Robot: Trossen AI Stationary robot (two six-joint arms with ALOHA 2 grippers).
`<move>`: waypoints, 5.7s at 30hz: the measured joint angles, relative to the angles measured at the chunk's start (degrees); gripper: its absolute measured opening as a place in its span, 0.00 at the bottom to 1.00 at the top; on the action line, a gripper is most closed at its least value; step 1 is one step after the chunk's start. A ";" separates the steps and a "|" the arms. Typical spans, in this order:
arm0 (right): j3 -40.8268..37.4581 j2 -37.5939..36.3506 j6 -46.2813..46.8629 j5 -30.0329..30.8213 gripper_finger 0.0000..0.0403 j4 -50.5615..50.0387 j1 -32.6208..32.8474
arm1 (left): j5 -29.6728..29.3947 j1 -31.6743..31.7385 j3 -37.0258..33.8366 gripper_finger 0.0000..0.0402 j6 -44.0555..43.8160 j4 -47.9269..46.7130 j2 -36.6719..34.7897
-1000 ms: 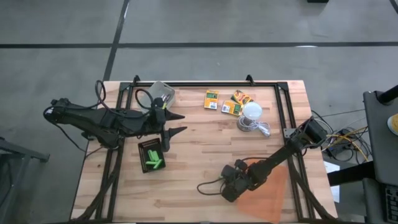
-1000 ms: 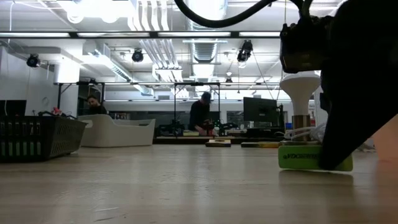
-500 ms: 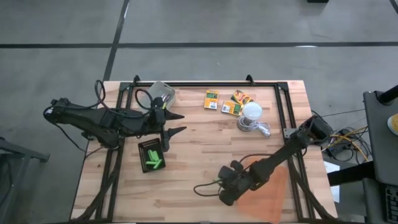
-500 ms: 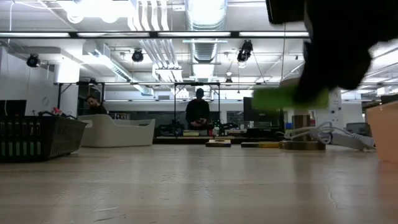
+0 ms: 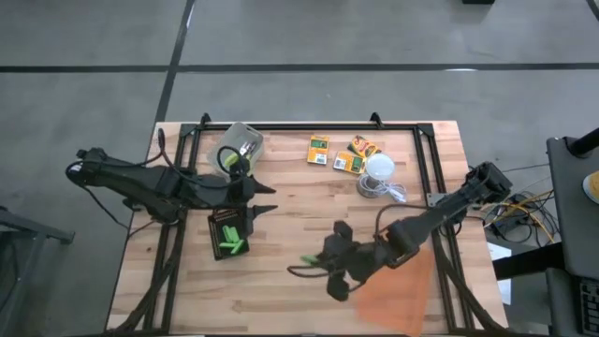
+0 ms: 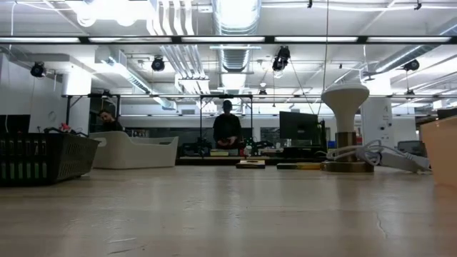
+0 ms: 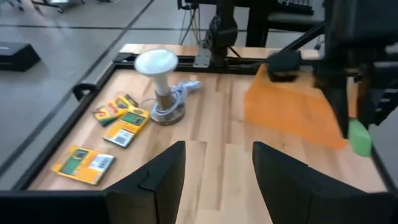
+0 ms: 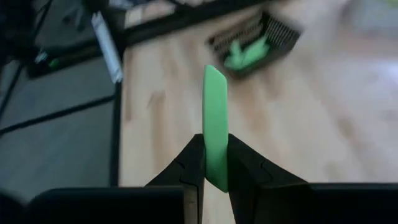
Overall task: Pick & Place School Supplies
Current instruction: Put the green eraser into the black bin
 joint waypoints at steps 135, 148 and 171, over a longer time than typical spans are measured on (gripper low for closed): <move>4.33 0.09 -21.30 0.67 0.54 11.29 -11.15 | 14.96 0.19 -7.59 0.11 7.06 18.56 0.07; 4.33 0.09 -21.30 0.69 0.71 11.29 -11.08 | 10.71 0.19 -7.59 0.11 7.68 15.09 -0.10; 4.35 0.09 -21.32 0.69 0.73 10.81 -11.15 | 12.24 0.08 -7.81 0.11 -41.70 -44.43 -4.76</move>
